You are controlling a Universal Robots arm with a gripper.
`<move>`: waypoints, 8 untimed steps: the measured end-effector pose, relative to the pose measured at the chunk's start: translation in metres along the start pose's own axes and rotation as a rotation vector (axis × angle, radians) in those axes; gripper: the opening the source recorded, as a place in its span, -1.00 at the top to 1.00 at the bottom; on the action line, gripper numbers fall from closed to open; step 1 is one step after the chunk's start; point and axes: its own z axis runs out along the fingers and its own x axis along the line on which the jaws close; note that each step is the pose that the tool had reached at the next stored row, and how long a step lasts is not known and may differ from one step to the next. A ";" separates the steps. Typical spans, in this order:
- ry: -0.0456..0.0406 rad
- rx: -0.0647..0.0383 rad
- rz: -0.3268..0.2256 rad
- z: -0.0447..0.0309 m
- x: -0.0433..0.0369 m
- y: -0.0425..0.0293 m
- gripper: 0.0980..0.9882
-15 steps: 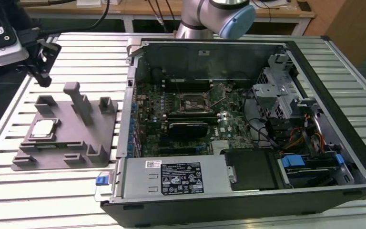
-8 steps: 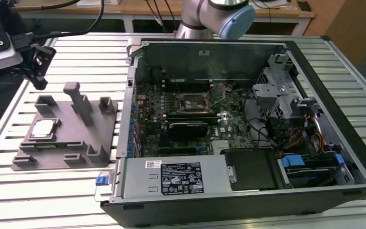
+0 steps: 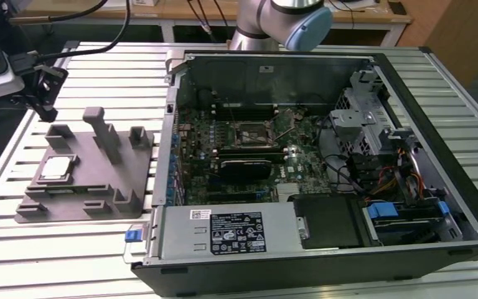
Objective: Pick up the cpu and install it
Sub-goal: 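Reach for the cpu, then pick up the cpu and move it towards the insertion slot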
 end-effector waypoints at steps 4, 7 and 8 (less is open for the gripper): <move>0.0003 0.000 0.000 0.0042 0.0034 -0.0011 0.98; 0.0005 0.000 0.000 0.0047 0.0041 -0.0011 0.98; 0.0004 0.000 0.000 0.0049 0.0046 -0.0012 0.98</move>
